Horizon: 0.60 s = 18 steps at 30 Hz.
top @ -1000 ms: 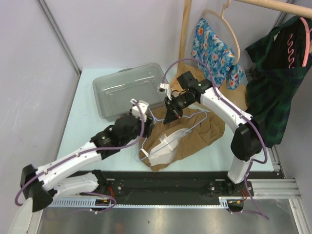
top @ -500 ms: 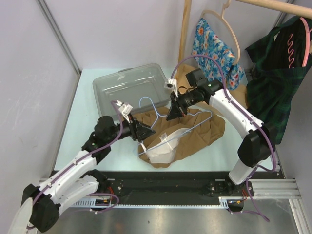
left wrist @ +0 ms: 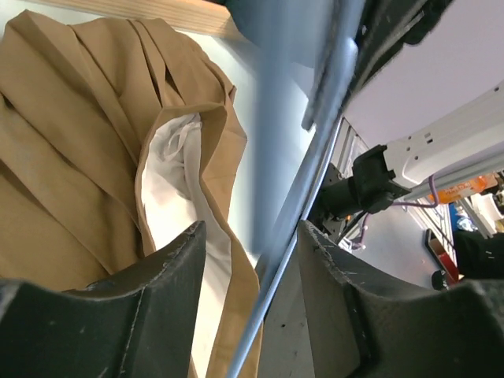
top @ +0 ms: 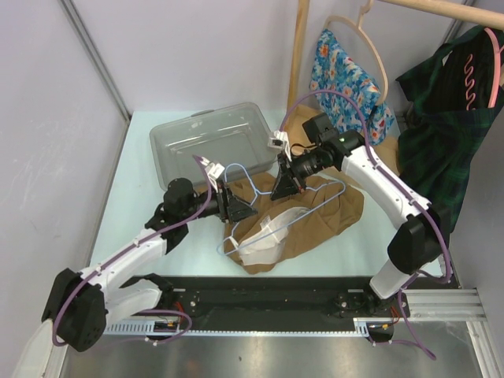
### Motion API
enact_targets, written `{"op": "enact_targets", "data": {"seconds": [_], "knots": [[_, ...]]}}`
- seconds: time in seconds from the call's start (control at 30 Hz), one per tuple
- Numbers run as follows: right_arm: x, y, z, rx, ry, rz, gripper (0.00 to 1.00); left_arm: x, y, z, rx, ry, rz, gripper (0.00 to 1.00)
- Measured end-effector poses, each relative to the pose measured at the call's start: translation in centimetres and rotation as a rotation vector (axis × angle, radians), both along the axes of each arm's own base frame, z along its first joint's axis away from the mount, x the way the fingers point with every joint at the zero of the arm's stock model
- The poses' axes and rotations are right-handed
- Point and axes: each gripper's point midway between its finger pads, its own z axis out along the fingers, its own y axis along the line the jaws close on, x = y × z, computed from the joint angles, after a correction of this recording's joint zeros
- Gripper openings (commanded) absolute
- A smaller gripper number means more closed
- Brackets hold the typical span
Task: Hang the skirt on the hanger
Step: Place skirt on hanger
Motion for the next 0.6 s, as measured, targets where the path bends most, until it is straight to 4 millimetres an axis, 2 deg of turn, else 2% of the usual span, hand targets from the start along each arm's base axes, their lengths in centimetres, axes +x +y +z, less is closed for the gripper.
{"op": "enact_targets", "data": {"seconds": [0.1, 0.33, 0.6], "knots": [[-0.3, 0.0, 0.1, 0.004, -0.003, 0.013, 0.0, 0.4, -0.3, 0.2, -0.001, -0.001, -0.003, 0.53], [-0.6, 0.1, 0.1, 0.005, -0.005, 0.026, 0.0, 1.4, -0.2, 1.6, -0.026, -0.045, 0.04, 0.6], [-0.7, 0.2, 0.2, 0.013, 0.003, 0.027, 0.0, 2.1, 0.3, 5.5, -0.135, -0.128, 0.123, 0.62]]}}
